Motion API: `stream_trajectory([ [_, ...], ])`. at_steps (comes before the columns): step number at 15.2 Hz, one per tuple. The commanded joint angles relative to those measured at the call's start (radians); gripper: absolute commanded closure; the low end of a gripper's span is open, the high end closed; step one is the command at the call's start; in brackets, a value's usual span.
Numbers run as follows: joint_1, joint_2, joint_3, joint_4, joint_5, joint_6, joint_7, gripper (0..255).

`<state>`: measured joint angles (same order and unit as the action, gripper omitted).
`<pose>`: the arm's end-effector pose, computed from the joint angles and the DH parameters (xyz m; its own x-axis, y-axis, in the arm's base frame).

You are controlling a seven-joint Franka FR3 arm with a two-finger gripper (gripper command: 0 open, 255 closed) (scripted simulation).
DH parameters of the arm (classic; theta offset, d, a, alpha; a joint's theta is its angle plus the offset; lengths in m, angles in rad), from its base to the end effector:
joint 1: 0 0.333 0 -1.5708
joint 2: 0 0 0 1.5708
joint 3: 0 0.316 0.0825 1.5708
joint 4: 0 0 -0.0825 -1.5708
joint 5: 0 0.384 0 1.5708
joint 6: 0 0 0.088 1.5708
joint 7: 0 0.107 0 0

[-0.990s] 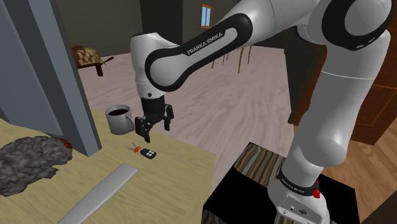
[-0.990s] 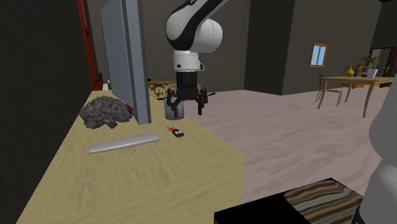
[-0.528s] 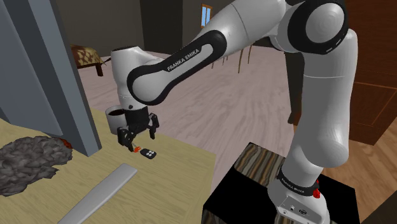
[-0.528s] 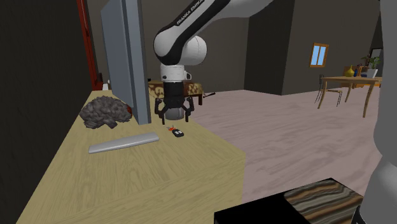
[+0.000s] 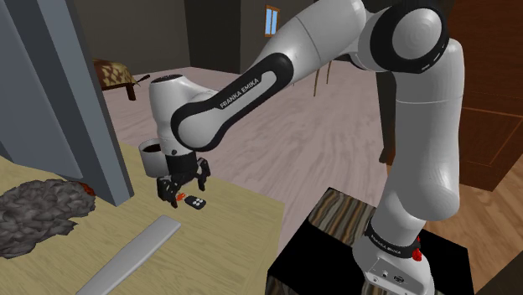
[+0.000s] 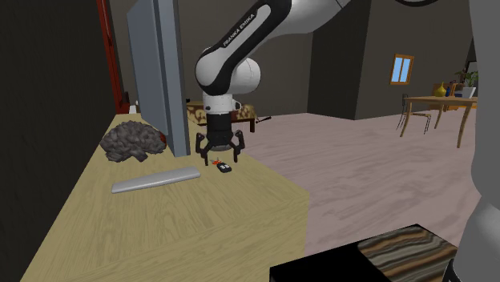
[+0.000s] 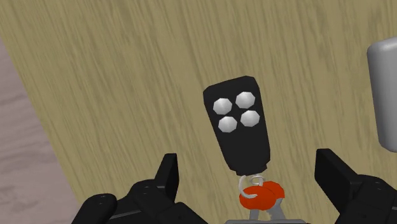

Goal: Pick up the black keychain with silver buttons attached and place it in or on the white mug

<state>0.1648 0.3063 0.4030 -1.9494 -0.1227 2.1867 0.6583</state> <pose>0.5172 0.3127 0.3313 0.9985 -0.0318 -0.0452 -0.0315 -0.9995 0.0078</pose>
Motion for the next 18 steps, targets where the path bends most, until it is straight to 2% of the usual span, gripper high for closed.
stream_trajectory([
  [1, 0.001, 0.001, 0.000, -0.001, -0.001, 0.002, 0.001, 0],
  [5, 0.000, 0.001, 0.000, -0.001, 0.000, 0.002, 0.001, 0],
  [6, 0.000, 0.001, 0.000, -0.001, 0.000, 0.002, 0.001, 255],
  [15, 0.000, 0.001, 0.000, -0.001, -0.001, 0.002, 0.001, 255],
  [18, -0.003, -0.021, 0.005, 0.013, 0.011, -0.032, -0.006, 255],
])
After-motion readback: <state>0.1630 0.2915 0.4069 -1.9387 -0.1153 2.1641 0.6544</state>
